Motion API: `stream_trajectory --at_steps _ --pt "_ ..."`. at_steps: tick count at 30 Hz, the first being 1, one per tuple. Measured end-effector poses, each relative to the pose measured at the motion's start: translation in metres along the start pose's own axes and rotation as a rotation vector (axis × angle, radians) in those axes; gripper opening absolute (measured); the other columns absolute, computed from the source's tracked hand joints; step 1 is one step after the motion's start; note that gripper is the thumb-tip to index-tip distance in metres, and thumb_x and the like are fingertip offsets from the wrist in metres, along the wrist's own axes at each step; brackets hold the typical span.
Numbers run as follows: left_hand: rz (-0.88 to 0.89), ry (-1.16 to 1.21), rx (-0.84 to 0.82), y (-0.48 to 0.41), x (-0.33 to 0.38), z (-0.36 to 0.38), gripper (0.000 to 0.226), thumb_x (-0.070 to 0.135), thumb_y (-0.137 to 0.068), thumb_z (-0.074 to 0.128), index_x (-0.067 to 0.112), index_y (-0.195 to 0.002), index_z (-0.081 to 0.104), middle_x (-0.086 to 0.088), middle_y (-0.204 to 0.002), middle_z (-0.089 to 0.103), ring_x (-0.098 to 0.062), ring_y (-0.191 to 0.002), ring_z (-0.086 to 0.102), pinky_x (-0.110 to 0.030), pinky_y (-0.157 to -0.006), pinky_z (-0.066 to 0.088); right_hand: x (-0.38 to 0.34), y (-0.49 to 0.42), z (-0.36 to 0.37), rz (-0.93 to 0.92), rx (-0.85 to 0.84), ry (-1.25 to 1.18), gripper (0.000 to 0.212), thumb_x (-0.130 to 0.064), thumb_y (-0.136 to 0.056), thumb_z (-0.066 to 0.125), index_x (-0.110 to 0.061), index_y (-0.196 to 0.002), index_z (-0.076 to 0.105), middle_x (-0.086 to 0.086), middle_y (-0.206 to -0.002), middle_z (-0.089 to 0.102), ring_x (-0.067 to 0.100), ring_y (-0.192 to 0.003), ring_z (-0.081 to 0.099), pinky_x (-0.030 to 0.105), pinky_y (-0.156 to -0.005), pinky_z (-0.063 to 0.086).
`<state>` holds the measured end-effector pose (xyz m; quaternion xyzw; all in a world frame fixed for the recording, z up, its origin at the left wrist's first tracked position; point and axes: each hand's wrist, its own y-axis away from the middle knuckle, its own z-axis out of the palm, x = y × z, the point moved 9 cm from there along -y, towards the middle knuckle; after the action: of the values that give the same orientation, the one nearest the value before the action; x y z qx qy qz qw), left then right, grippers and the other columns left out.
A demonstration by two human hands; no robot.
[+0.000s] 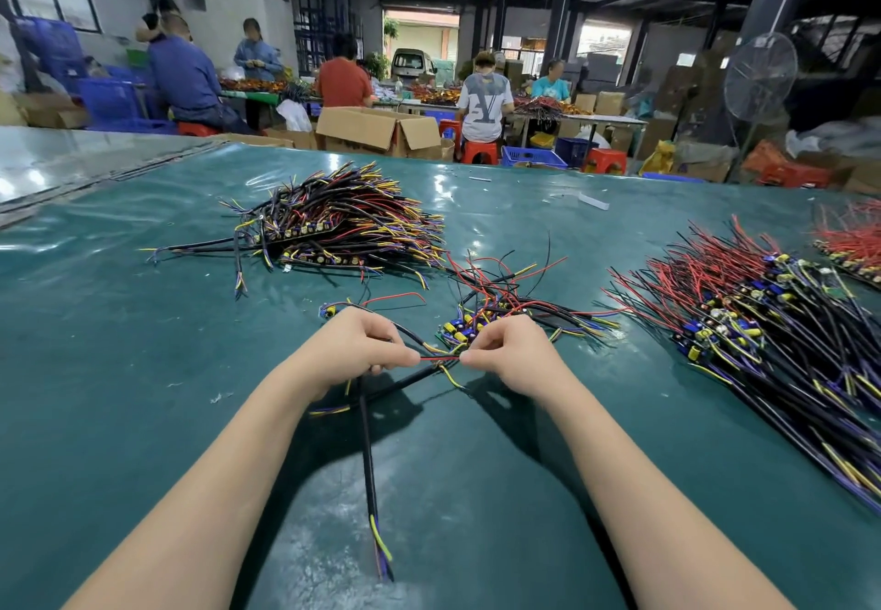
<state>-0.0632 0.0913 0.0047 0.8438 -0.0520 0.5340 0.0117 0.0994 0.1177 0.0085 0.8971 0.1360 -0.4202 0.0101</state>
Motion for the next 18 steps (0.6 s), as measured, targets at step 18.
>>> stream_trajectory --at_steps 18 --pt "-0.057 0.135 -0.134 0.003 -0.011 0.003 0.020 0.020 -0.057 0.070 0.017 -0.044 0.054 0.005 -0.042 0.045 -0.005 -0.037 0.037 -0.012 -0.038 0.026 0.017 -0.001 -0.010 0.054 -0.003 -0.200 0.043 -0.012 -0.070 0.079 -0.015 -0.046 0.043 -0.006 -0.043 0.033 0.011 -0.043 0.028 0.021 -0.045 0.024"
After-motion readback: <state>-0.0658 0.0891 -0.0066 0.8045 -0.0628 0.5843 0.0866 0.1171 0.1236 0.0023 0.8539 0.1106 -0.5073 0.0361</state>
